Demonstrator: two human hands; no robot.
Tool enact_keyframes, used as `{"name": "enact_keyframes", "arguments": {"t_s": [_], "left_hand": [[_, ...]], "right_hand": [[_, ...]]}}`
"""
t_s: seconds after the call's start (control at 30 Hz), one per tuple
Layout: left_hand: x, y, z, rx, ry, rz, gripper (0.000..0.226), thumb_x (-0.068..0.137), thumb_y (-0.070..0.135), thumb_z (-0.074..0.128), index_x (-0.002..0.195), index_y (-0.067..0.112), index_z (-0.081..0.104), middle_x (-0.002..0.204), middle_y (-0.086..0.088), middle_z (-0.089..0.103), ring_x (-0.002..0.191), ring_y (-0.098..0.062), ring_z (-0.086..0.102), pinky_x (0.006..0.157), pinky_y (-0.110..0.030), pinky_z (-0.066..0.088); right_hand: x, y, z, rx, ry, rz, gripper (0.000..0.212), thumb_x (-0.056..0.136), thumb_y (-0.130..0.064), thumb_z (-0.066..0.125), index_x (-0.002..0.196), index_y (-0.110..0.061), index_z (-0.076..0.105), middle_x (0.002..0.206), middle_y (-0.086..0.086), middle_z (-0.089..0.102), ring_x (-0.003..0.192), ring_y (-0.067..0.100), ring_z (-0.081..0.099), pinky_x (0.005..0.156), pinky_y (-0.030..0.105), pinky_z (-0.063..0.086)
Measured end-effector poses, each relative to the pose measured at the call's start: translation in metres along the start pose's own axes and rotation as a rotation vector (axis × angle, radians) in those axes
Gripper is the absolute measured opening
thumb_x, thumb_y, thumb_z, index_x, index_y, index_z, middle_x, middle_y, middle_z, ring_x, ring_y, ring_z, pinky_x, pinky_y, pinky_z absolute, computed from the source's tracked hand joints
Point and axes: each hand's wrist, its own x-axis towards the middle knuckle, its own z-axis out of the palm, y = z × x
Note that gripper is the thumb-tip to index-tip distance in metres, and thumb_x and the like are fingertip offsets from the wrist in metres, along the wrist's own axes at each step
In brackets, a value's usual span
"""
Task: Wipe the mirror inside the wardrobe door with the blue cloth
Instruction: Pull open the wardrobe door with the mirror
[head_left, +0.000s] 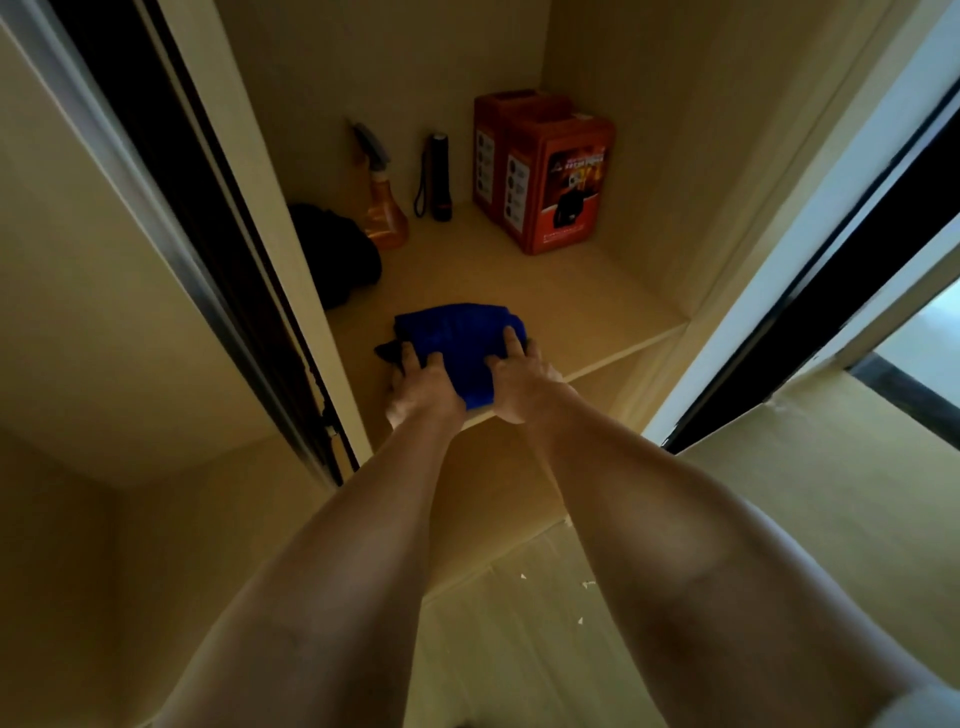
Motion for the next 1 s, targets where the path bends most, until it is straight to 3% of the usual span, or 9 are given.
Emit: {"name": "enact_keyframes", "arguments": {"t_s": [0.1, 0.2, 0.33, 0.43, 0.57, 0.63, 0.77, 0.9, 1.0], "left_hand": [[-0.014, -0.004, -0.001, -0.013, 0.014, 0.004, 0.065, 0.089, 0.016, 0.055, 0.145, 0.022, 0.022, 0.156, -0.007, 0.009, 0.137, -0.030, 0.022, 0.095, -0.043, 0.044], [-0.035, -0.010, -0.004, -0.015, 0.093, 0.005, 0.056, 0.090, 0.013, 0.051, 0.142, 0.020, 0.029, 0.143, -0.010, 0.034, 0.123, -0.030, 0.041, 0.086, -0.042, 0.049], [-0.072, -0.020, -0.007, 0.072, 0.270, 0.047, 0.041, 0.091, 0.011, 0.051, 0.131, 0.019, 0.043, 0.124, -0.006, 0.052, 0.113, -0.025, 0.049, 0.078, -0.037, 0.049], [-0.099, -0.032, -0.009, 0.030, 0.372, 0.063, 0.031, 0.091, 0.013, 0.048, 0.122, 0.019, 0.050, 0.119, -0.003, 0.055, 0.108, -0.022, 0.054, 0.072, -0.035, 0.048], [-0.127, -0.053, -0.019, 0.062, 0.511, 0.132, 0.016, 0.089, 0.019, 0.048, 0.103, 0.019, 0.056, 0.100, 0.000, 0.061, 0.096, -0.019, 0.056, 0.065, -0.032, 0.045], [-0.136, -0.062, -0.029, -0.003, 0.573, 0.093, 0.012, 0.087, 0.022, 0.049, 0.097, 0.018, 0.055, 0.094, 0.000, 0.060, 0.089, -0.021, 0.057, 0.062, -0.033, 0.045], [-0.144, -0.077, -0.053, -0.189, 0.638, -0.108, 0.018, 0.088, 0.025, 0.048, 0.102, 0.018, 0.040, 0.090, 0.000, 0.050, 0.073, -0.020, 0.049, 0.058, -0.035, 0.037], [-0.139, -0.088, -0.069, -0.305, 0.532, -0.192, 0.037, 0.089, 0.021, 0.052, 0.122, 0.014, 0.037, 0.116, -0.006, 0.050, 0.097, -0.026, 0.054, 0.067, -0.037, 0.044], [-0.132, -0.095, -0.071, -0.260, 0.463, -0.154, 0.038, 0.090, 0.020, 0.052, 0.125, 0.014, 0.038, 0.119, -0.006, 0.051, 0.100, -0.025, 0.055, 0.064, -0.036, 0.040]], "right_hand": [[-0.014, -0.002, -0.002, -0.027, 0.034, -0.032, 0.064, 0.090, -0.010, 0.052, 0.147, -0.024, 0.028, 0.158, 0.008, -0.008, 0.144, 0.035, 0.001, 0.113, 0.045, 0.021], [-0.036, -0.007, -0.004, -0.031, 0.141, -0.105, 0.057, 0.087, -0.010, 0.055, 0.141, -0.017, 0.037, 0.152, 0.012, 0.019, 0.138, 0.033, 0.020, 0.111, 0.043, 0.027], [-0.070, -0.019, -0.006, 0.006, 0.379, -0.204, 0.039, 0.086, -0.009, 0.057, 0.124, -0.012, 0.049, 0.122, 0.009, 0.050, 0.112, 0.028, 0.048, 0.079, 0.036, 0.043], [-0.094, -0.033, -0.009, 0.037, 0.472, -0.295, 0.023, 0.087, -0.009, 0.055, 0.109, -0.012, 0.052, 0.101, 0.006, 0.058, 0.090, 0.024, 0.056, 0.062, 0.032, 0.035], [-0.120, -0.058, -0.014, 0.050, 0.546, -0.374, 0.011, 0.092, -0.010, 0.045, 0.100, -0.014, 0.052, 0.072, -0.001, 0.052, 0.059, 0.018, 0.047, 0.045, 0.030, 0.026], [-0.132, -0.073, -0.018, 0.056, 0.550, -0.416, 0.009, 0.093, -0.011, 0.044, 0.095, -0.016, 0.051, 0.074, -0.001, 0.053, 0.060, 0.019, 0.047, 0.043, 0.029, 0.024], [-0.146, -0.105, -0.031, 0.138, 0.551, -0.479, 0.012, 0.094, -0.018, 0.043, 0.091, -0.022, 0.054, 0.083, -0.001, 0.059, 0.070, 0.020, 0.053, 0.054, 0.031, 0.034], [-0.146, -0.132, -0.040, 0.207, 0.588, -0.473, 0.022, 0.097, -0.017, 0.043, 0.115, -0.019, 0.056, 0.102, 0.004, 0.063, 0.092, 0.026, 0.062, 0.060, 0.031, 0.036], [-0.144, -0.149, -0.041, 0.260, 0.525, -0.404, 0.030, 0.098, -0.022, 0.041, 0.127, -0.017, 0.048, 0.112, 0.008, 0.062, 0.097, 0.028, 0.061, 0.061, 0.032, 0.037]]}}
